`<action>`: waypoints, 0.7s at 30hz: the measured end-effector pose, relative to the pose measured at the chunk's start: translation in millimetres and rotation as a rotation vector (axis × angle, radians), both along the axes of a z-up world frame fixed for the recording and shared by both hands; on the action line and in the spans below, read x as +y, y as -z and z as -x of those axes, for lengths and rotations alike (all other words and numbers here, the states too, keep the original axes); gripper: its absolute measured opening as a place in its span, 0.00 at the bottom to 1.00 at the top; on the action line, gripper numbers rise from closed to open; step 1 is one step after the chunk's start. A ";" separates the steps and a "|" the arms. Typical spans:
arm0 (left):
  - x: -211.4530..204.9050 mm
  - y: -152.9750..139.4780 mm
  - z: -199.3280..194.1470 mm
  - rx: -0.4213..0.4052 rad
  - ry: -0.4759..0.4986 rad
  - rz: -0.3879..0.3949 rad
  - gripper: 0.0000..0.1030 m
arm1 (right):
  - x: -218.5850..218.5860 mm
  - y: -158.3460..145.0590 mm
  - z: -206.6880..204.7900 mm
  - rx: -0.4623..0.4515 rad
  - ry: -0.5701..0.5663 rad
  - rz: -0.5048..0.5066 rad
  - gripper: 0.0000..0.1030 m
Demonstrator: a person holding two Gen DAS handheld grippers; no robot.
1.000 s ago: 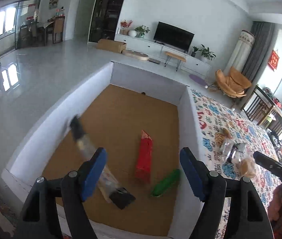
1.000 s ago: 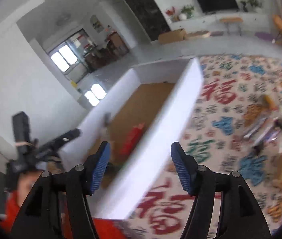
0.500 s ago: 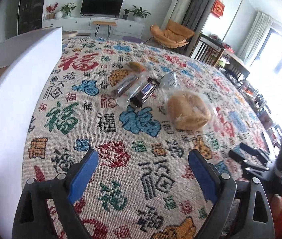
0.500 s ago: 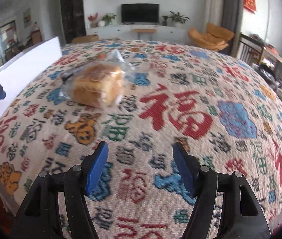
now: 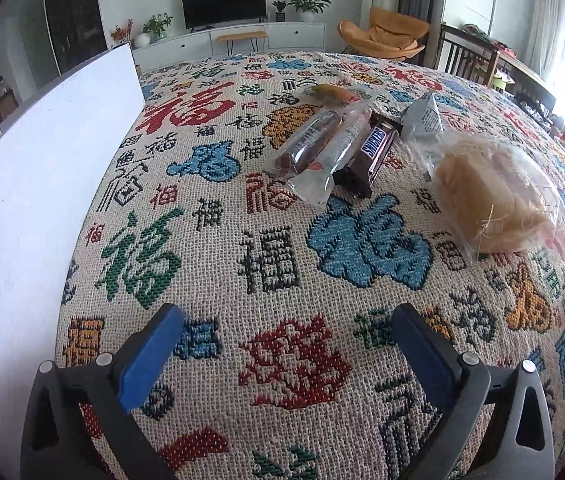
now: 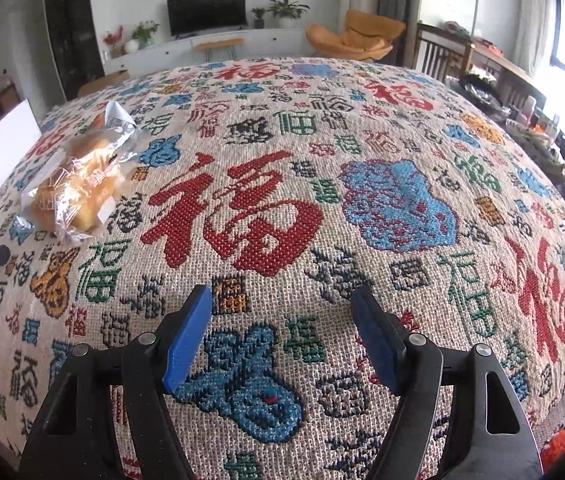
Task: Organize snacks
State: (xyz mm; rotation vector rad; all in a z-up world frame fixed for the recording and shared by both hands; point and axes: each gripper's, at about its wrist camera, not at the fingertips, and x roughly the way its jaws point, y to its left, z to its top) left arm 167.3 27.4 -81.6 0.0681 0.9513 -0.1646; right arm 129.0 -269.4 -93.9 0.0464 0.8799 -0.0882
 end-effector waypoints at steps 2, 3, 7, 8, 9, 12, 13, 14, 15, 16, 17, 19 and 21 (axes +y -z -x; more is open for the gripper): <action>-0.6 -0.1 0.0 0.001 0.001 -0.004 1.00 | 2.6 0.1 -1.3 0.005 -0.001 0.008 0.77; -0.4 -0.1 -0.2 0.001 0.001 -0.005 1.00 | 2.8 0.5 -1.1 0.006 0.000 0.008 0.78; -0.8 0.0 -0.3 0.001 0.001 -0.005 1.00 | 1.3 2.0 -2.8 0.015 -0.002 -0.010 0.82; -0.8 0.0 -0.3 0.001 0.001 -0.005 1.00 | 2.7 2.4 -3.1 0.019 -0.005 -0.004 0.83; -1.0 0.1 -0.2 0.001 0.001 -0.005 1.00 | 2.9 2.7 -3.6 0.019 -0.005 -0.002 0.83; -0.9 0.1 -0.4 0.001 0.001 -0.005 1.00 | 2.9 2.5 -3.3 0.020 -0.004 -0.005 0.83; -1.0 0.1 -0.4 0.001 0.001 -0.005 1.00 | 2.8 2.4 -3.3 0.020 -0.004 -0.004 0.83; -1.0 0.1 -0.4 0.001 0.001 -0.005 1.00 | 2.7 2.4 -3.3 0.020 -0.004 -0.005 0.83; -1.0 0.1 -0.4 0.001 0.001 -0.005 1.00 | 2.8 2.4 -3.3 0.020 -0.004 -0.005 0.83; -1.1 0.1 -0.4 0.001 0.001 -0.006 1.00 | 2.7 2.4 -3.3 0.020 -0.004 -0.005 0.83; -1.1 0.1 -0.5 0.001 0.001 -0.006 1.00 | 2.7 2.3 -3.2 0.020 -0.004 -0.005 0.83; -1.1 0.1 -0.4 0.001 0.001 -0.006 1.00 | 2.7 2.3 -3.2 0.020 -0.004 -0.005 0.83; -1.1 0.1 -0.3 0.001 0.001 -0.006 1.00 | 2.7 2.3 -3.2 0.020 -0.004 -0.005 0.83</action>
